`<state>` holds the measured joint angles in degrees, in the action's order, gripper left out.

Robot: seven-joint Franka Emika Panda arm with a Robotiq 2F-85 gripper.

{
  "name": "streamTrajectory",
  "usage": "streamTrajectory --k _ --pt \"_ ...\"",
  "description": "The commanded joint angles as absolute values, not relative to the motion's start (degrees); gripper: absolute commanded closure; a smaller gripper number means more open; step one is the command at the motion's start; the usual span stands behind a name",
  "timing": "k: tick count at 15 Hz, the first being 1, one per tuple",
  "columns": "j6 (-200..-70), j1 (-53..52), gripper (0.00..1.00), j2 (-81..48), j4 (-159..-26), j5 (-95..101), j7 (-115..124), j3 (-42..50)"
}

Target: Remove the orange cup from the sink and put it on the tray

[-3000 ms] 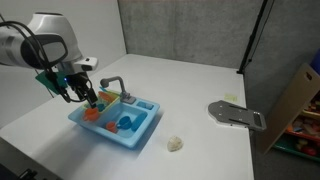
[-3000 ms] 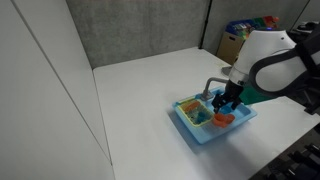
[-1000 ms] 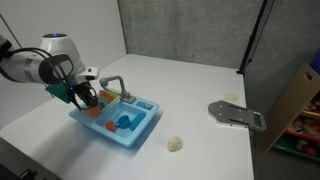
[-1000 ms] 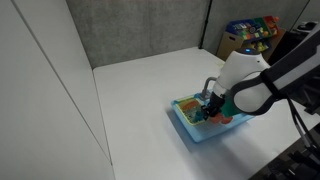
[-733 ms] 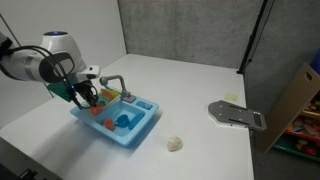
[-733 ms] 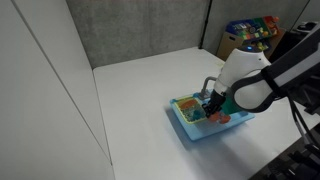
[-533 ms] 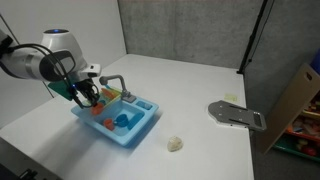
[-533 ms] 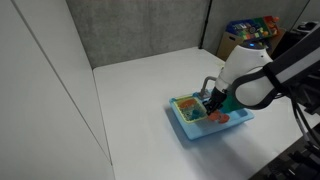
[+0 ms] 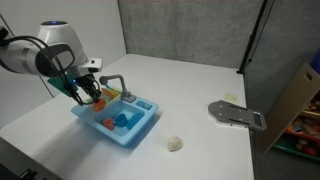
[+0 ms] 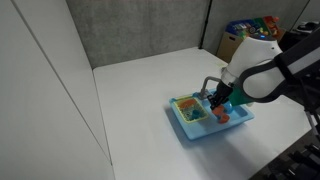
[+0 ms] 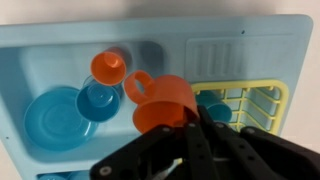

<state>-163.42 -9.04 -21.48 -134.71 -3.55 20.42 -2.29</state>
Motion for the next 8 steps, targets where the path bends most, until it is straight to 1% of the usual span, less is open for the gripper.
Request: streamTrajectory --k 1,8 --pt "-163.0 -7.9 0.97 -17.5 -138.3 -5.3 18.3 -2.4" --pt "-162.4 -4.1 0.97 -14.2 -142.2 -7.8 16.9 -1.9"
